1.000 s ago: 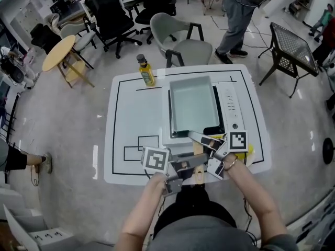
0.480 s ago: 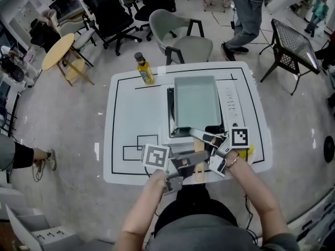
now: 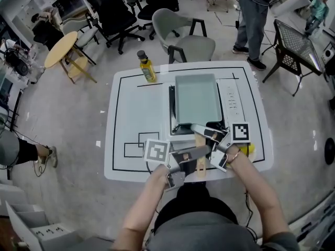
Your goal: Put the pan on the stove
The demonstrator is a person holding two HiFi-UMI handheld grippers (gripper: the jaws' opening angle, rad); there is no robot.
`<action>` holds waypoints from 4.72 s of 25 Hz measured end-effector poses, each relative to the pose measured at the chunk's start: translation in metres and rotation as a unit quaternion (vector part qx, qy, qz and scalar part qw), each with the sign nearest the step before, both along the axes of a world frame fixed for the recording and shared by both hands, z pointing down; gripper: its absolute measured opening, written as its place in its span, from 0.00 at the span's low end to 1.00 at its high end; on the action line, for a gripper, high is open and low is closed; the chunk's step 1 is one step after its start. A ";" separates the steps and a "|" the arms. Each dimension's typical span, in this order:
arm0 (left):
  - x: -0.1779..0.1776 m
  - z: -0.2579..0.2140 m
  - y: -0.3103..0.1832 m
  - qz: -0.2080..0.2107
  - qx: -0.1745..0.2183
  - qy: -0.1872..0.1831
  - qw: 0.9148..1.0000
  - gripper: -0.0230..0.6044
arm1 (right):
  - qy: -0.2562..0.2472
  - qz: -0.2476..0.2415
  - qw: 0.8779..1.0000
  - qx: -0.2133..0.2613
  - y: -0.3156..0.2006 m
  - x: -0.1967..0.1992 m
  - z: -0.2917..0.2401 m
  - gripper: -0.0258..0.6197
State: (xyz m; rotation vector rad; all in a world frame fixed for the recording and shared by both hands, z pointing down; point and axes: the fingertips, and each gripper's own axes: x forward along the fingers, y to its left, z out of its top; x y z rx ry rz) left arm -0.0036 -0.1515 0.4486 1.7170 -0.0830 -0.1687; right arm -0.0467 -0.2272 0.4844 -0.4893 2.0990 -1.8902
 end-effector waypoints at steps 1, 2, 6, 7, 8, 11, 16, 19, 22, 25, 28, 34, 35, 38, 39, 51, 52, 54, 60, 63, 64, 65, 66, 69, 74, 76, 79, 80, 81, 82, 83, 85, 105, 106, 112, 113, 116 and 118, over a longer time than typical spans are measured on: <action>0.000 -0.001 -0.001 -0.002 -0.001 0.001 1.000 0.24 | -0.002 0.000 1.000 0.000 -0.001 0.000 -0.001 0.32; 0.000 -0.002 -0.001 -0.003 -0.002 0.002 1.000 0.24 | -0.002 0.001 1.000 -0.001 -0.001 0.000 -0.001 0.32; 0.001 -0.002 -0.002 -0.006 -0.005 0.003 1.000 0.24 | -0.006 0.001 1.000 -0.004 -0.002 0.000 -0.002 0.32; 0.001 -0.002 -0.002 -0.006 -0.006 0.004 1.000 0.24 | -0.005 0.000 1.000 -0.003 -0.002 0.000 -0.001 0.32; 0.001 -0.002 -0.002 -0.006 -0.005 0.005 1.000 0.24 | -0.004 0.000 1.000 -0.003 -0.002 0.000 -0.001 0.32; 0.001 -0.003 -0.002 -0.007 -0.005 0.007 1.000 0.24 | -0.005 -0.002 1.000 -0.004 -0.002 0.000 -0.001 0.32; 0.000 -0.004 -0.002 -0.010 -0.006 0.013 1.000 0.24 | -0.007 -0.004 1.000 -0.008 -0.001 -0.002 -0.003 0.32; 0.000 -0.004 -0.003 -0.012 0.001 0.008 1.000 0.24 | -0.004 -0.005 1.000 -0.009 -0.001 -0.001 -0.002 0.32; -0.002 -0.003 -0.004 -0.017 0.004 -0.001 1.000 0.24 | -0.004 -0.007 1.000 -0.006 -0.001 -0.001 -0.002 0.32; -0.009 -0.003 -0.007 -0.036 0.001 -0.003 0.999 0.26 | -0.005 -0.006 1.000 -0.008 -0.001 0.000 -0.001 0.32; -0.023 0.001 -0.012 -0.063 0.000 -0.017 0.998 0.28 | -0.007 -0.004 1.000 -0.010 -0.002 0.002 -0.001 0.32; -0.072 0.013 -0.035 -0.146 0.069 -0.115 0.980 0.28 | -0.007 -0.007 1.000 -0.006 -0.002 -0.002 -0.002 0.32; -0.079 0.014 -0.039 -0.162 0.084 -0.135 0.974 0.28 | -0.007 -0.008 1.000 -0.006 -0.002 -0.002 -0.002 0.32; -0.096 0.011 -0.048 -0.203 0.124 -0.184 0.954 0.22 | -0.007 -0.007 1.000 -0.004 -0.003 -0.002 -0.002 0.32; -0.100 0.009 -0.050 -0.216 0.136 -0.198 0.946 0.20 | -0.007 -0.007 1.000 -0.003 -0.003 -0.001 -0.002 0.32; -0.131 0.018 -0.067 -0.279 0.248 -0.377 0.848 0.05 | -0.008 -0.006 1.000 -0.004 -0.002 -0.002 -0.001 0.33; -0.132 0.017 -0.068 -0.279 0.255 -0.384 0.842 0.05 | -0.009 -0.007 1.000 -0.004 -0.002 -0.002 -0.002 0.33; -0.133 0.015 -0.070 -0.278 0.265 -0.394 0.835 0.05 | -0.014 -0.011 1.000 -0.002 -0.002 -0.004 -0.003 0.35; -0.135 0.013 -0.074 -0.282 0.270 -0.395 0.831 0.05 | -0.033 -0.027 0.999 0.009 0.001 -0.009 -0.008 0.47; -0.135 0.009 -0.073 -0.282 0.271 -0.394 0.832 0.05 | -0.038 -0.024 0.999 0.015 0.006 -0.004 -0.009 0.48; -0.135 0.008 -0.073 -0.282 0.272 -0.394 0.831 0.05 | -0.039 -0.021 0.999 0.015 0.009 -0.001 -0.009 0.48; -0.135 0.007 -0.073 -0.282 0.273 -0.394 0.831 0.05 | -0.040 -0.018 0.999 0.016 0.012 0.002 -0.009 0.48; -0.135 0.006 -0.073 -0.282 0.274 -0.394 0.831 0.05 | -0.038 -0.015 0.999 0.017 0.015 0.006 -0.008 0.48; -0.133 0.005 -0.075 -0.280 0.279 -0.393 0.830 0.05 | -0.011 -0.003 1.000 0.027 0.025 0.024 -0.003 0.46; -0.128 0.005 -0.078 -0.277 0.294 -0.400 0.823 0.05 | 0.059 0.060 0.994 0.069 0.023 0.072 -0.010 0.38; -0.126 0.004 -0.080 -0.277 0.300 -0.407 0.817 0.05 | 0.101 0.089 0.985 0.106 0.018 0.088 -0.021 0.33; -0.124 0.004 -0.082 -0.278 0.308 -0.418 0.808 0.05 | 0.163 0.136 0.966 0.146 0.015 0.110 -0.037 0.23; -0.123 0.004 -0.082 -0.278 0.307 -0.419 0.808 0.05 | 0.189 0.150 0.958 0.153 0.015 0.117 -0.039 0.20; -0.122 0.005 -0.083 -0.277 0.306 -0.418 0.809 0.05 | 0.217 0.160 0.949 0.163 0.016 0.124 -0.040 0.18; -0.121 0.005 -0.083 -0.277 0.304 -0.416 0.811 0.05 | 0.243 0.168 0.939 0.176 0.016 0.129 -0.042 0.16; -0.119 0.006 -0.083 -0.277 0.303 -0.416 0.811 0.05 | 0.265 0.175 0.929 0.191 0.016 0.133 -0.044 0.14; -0.119 0.006 -0.083 -0.278 0.306 -0.419 0.809 0.05 | 0.298 0.187 0.911 0.216 0.017 0.139 -0.050 0.11; -0.122 -0.014 -0.081 -0.292 0.343 -0.437 0.778 0.05 | 0.461 0.212 0.785 0.354 0.028 0.141 -0.084 0.04; -0.124 -0.015 -0.080 -0.294 0.343 -0.438 0.777 0.05 | 0.462 0.211 0.785 0.355 0.027 0.139 -0.083 0.04; -0.128 -0.015 -0.079 -0.295 0.342 -0.439 0.777 0.05 | 0.468 0.205 0.785 0.350 0.028 0.138 -0.079 0.04; -0.128 -0.015 -0.078 -0.295 0.342 -0.438 0.777 0.05 | 0.470 0.204 0.784 0.350 0.028 0.137 -0.079 0.04; -0.130 -0.016 -0.079 -0.298 0.344 -0.436 0.776 0.05 | 0.472 0.202 0.782 0.353 0.028 0.136 -0.079 0.04; -0.131 -0.018 -0.081 -0.299 0.345 -0.436 0.775 0.05 | 0.473 0.205 0.780 0.354 0.027 0.136 -0.081 0.04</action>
